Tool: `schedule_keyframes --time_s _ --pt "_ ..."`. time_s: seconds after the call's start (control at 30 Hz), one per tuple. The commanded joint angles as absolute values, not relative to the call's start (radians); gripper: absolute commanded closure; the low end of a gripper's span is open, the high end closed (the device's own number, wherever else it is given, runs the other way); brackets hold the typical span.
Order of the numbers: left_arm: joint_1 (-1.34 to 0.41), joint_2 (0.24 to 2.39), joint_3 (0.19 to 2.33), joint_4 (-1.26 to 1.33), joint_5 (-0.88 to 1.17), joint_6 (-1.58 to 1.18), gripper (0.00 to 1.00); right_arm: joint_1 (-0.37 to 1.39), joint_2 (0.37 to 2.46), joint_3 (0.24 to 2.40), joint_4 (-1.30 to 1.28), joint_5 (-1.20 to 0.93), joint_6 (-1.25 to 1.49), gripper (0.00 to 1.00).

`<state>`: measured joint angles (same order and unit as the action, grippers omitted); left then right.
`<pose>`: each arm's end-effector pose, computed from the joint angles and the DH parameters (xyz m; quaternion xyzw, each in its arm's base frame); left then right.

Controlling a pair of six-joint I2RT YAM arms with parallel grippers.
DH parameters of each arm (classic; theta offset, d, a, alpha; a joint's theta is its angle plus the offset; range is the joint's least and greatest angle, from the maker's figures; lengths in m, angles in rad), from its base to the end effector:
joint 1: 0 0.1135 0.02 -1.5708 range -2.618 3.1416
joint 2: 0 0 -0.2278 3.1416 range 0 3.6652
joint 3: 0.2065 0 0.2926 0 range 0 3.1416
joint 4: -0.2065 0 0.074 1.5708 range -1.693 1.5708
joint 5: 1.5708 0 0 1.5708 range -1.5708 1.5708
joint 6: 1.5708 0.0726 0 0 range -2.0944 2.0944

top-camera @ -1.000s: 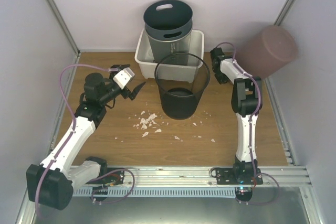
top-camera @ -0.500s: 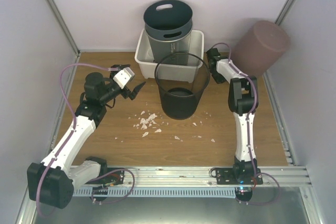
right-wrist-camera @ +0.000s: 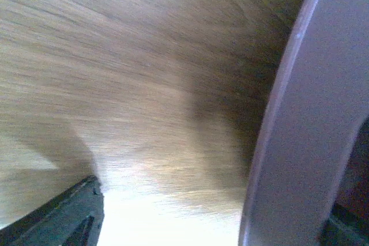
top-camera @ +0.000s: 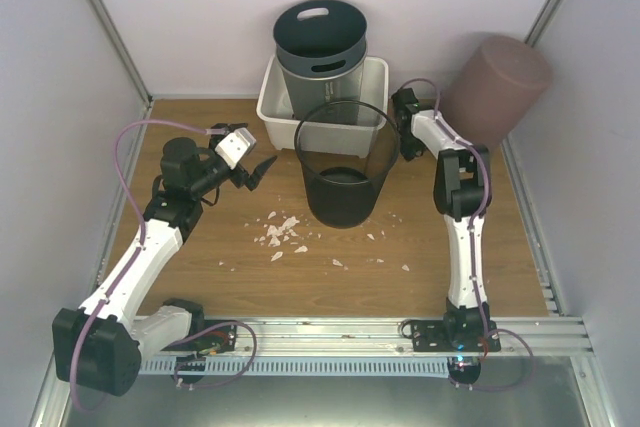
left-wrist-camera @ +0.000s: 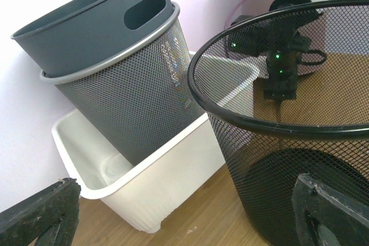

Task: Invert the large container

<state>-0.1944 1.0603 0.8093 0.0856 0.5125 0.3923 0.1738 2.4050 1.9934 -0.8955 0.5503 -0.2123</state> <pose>0.3232 -0.0999 0.2766 0.3703 0.6593 -0.1307 0.6412 0.5095 0.0509 0.0758 -0.1480 0.9432 -0.2717 0.1213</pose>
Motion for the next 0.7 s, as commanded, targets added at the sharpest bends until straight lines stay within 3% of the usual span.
schedule_keyframes --time_s 0.0,0.33,0.67 --pt "-0.189 1.057 0.819 0.112 0.518 0.387 0.01 0.201 2.392 1.99 -0.973 0.332 -0.187 0.17" --pt "-0.19 1.036 0.815 0.094 0.519 0.377 0.01 0.265 2.362 1.885 -0.932 0.565 -0.153 0.11" --pt "-0.189 1.053 0.809 0.116 0.523 0.356 0.01 0.264 2.3 1.693 -0.687 0.767 -0.2 0.11"
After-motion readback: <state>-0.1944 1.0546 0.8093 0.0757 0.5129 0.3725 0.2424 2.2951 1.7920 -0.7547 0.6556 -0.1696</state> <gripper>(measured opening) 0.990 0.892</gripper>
